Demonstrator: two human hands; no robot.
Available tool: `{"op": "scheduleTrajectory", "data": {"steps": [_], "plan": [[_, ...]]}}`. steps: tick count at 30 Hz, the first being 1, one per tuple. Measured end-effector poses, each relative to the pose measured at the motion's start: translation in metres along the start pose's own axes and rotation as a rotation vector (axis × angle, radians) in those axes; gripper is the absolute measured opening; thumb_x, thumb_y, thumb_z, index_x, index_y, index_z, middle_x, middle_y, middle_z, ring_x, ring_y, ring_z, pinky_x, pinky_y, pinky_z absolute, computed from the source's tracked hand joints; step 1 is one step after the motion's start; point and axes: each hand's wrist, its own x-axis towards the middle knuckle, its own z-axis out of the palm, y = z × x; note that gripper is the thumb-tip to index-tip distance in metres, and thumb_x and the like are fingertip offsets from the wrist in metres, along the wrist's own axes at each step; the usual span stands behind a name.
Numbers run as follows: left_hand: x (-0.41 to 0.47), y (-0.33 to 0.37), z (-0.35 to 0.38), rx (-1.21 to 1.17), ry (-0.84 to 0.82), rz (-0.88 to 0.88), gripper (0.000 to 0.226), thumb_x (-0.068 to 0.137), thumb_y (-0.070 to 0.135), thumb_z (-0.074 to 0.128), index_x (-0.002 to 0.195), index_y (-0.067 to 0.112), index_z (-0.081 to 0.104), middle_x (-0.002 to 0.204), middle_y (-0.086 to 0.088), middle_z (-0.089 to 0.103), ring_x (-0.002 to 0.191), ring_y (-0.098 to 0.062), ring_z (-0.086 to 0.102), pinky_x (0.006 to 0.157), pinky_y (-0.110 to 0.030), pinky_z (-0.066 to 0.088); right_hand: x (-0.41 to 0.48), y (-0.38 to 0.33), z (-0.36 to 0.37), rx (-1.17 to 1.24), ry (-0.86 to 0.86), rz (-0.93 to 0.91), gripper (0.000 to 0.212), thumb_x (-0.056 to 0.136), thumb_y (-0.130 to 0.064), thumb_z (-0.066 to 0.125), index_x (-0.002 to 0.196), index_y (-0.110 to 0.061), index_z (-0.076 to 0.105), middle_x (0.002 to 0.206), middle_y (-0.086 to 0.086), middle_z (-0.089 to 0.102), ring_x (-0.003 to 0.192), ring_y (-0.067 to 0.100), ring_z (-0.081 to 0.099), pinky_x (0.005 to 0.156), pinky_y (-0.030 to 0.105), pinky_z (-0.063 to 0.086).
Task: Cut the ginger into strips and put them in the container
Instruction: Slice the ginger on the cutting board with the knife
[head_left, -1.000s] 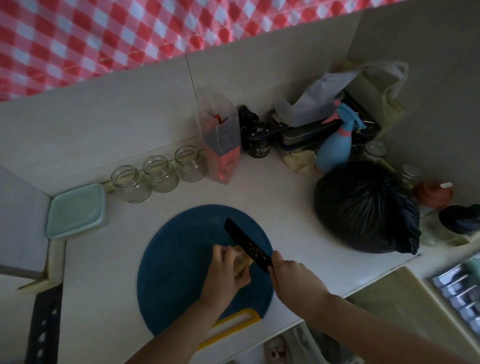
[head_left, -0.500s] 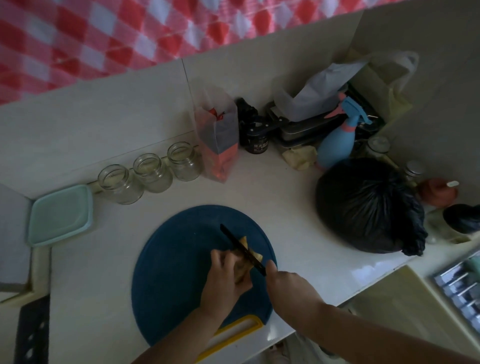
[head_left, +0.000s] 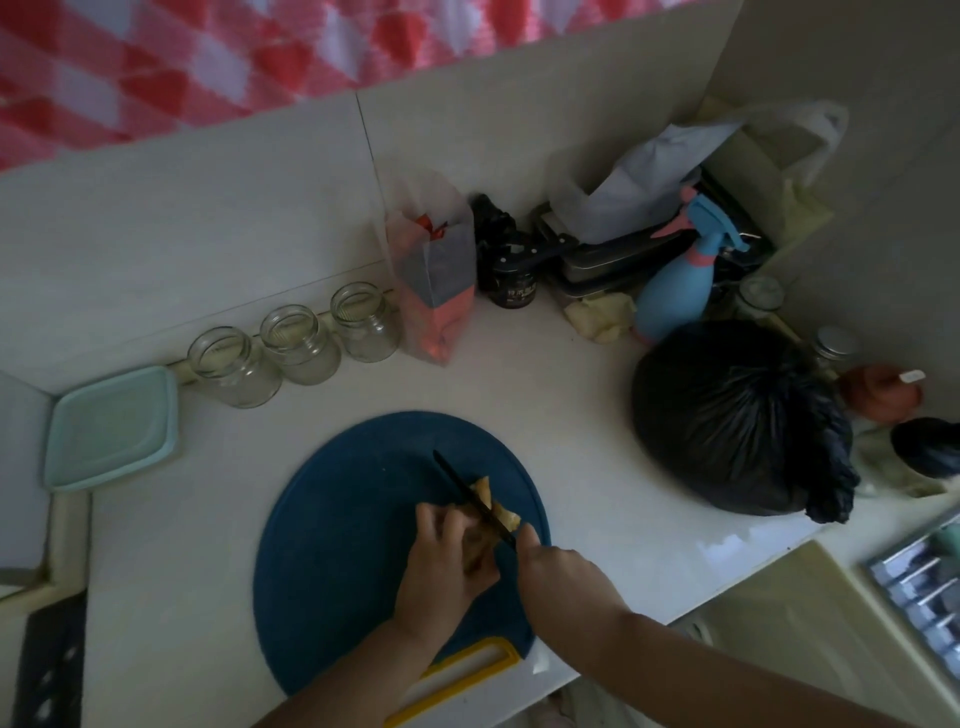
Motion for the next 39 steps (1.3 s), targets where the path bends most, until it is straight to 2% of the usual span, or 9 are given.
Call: {"op": "scheduleTrajectory", "data": {"steps": [3,7,13,21,26,29,31,36,39], "plan": [[0.000,-0.001,-0.001,-0.029,-0.005,-0.016,0.045,0.062,0.029,0.077,0.093,0.019,0.046,0.096,0.002,0.036,0.072,-0.007,0.054,0.063,-0.016,0.051,0.005,-0.005,0.000,-0.019,-0.002,-0.041,0.048,0.096,-0.005,0.039,0.140,-0.010,0.023,0.068,-0.001,0.039,0.060,0.018,0.046,0.052,0.027,0.036],[0.001,0.000,-0.003,-0.068,0.019,-0.029,0.043,0.064,0.038,0.072,0.092,0.014,0.051,0.096,0.001,0.039,0.073,-0.006,0.055,0.064,-0.016,0.049,0.011,-0.006,0.003,-0.015,0.012,-0.085,0.053,0.097,-0.005,0.035,0.146,-0.011,0.015,0.102,0.012,0.063,0.082,0.029,0.061,0.066,0.031,0.039],[0.001,-0.003,-0.002,-0.105,0.007,-0.010,0.046,0.068,0.054,0.062,0.097,0.020,0.049,0.105,0.005,0.036,0.083,-0.006,0.055,0.075,-0.004,0.044,0.023,-0.004,0.006,0.004,0.002,-0.094,0.046,0.098,-0.010,0.032,0.143,-0.009,0.019,0.104,0.013,0.063,0.091,0.032,0.064,0.070,0.037,0.046],[0.004,0.005,-0.013,-0.143,-0.033,0.052,0.044,0.071,0.034,0.073,0.103,0.024,0.044,0.108,0.007,0.043,0.096,0.001,0.051,0.083,-0.007,0.042,0.028,-0.003,-0.005,0.040,0.055,-0.115,0.028,0.100,-0.015,0.032,0.127,-0.008,0.034,0.104,0.014,0.063,0.090,0.033,0.063,0.064,0.033,0.039],[0.007,-0.015,-0.039,0.028,0.130,-0.064,0.054,0.071,0.013,0.078,0.110,0.022,0.042,0.109,0.001,0.043,0.089,-0.012,0.052,0.077,-0.027,0.050,0.015,0.006,-0.014,0.138,0.119,-0.146,0.017,0.101,-0.026,0.033,0.107,-0.012,0.040,0.089,0.013,0.061,0.083,0.033,0.061,0.062,0.035,0.043],[0.018,-0.023,-0.055,0.226,0.134,-0.085,0.047,0.073,0.032,0.074,0.111,0.019,0.049,0.120,-0.008,0.049,0.107,-0.025,0.049,0.090,-0.044,0.046,0.000,0.012,-0.017,0.224,0.196,-0.176,0.017,0.101,-0.030,0.034,0.097,-0.015,0.039,0.077,0.007,0.057,0.070,0.029,0.060,0.060,0.040,0.047],[0.028,-0.019,-0.060,0.318,0.125,-0.018,0.049,0.077,0.046,0.061,0.115,0.018,0.052,0.132,-0.011,0.046,0.121,-0.027,0.041,0.100,-0.046,0.036,-0.003,0.018,-0.020,0.310,0.267,-0.153,0.017,0.101,-0.030,0.036,0.099,-0.014,0.042,0.074,0.006,0.059,0.061,0.024,0.056,0.050,0.033,0.043],[0.057,0.006,-0.056,0.294,-0.363,0.339,0.053,0.087,0.028,0.059,0.137,0.025,0.042,0.149,0.012,0.023,0.141,-0.006,0.008,0.117,-0.029,0.009,0.000,0.029,-0.020,0.412,0.343,-0.021,0.018,0.101,-0.027,0.037,0.095,-0.012,0.045,0.068,0.001,0.055,0.053,0.015,0.050,0.041,0.022,0.035],[0.067,0.010,-0.048,0.256,-0.500,0.291,0.038,0.090,0.020,0.059,0.128,0.020,0.053,0.142,0.009,0.039,0.137,-0.007,0.026,0.112,-0.021,0.020,-0.002,0.032,-0.014,0.444,0.328,0.020,0.019,0.101,-0.028,0.035,0.095,-0.014,0.045,0.069,0.001,0.056,0.054,0.016,0.052,0.045,0.025,0.039]]}}
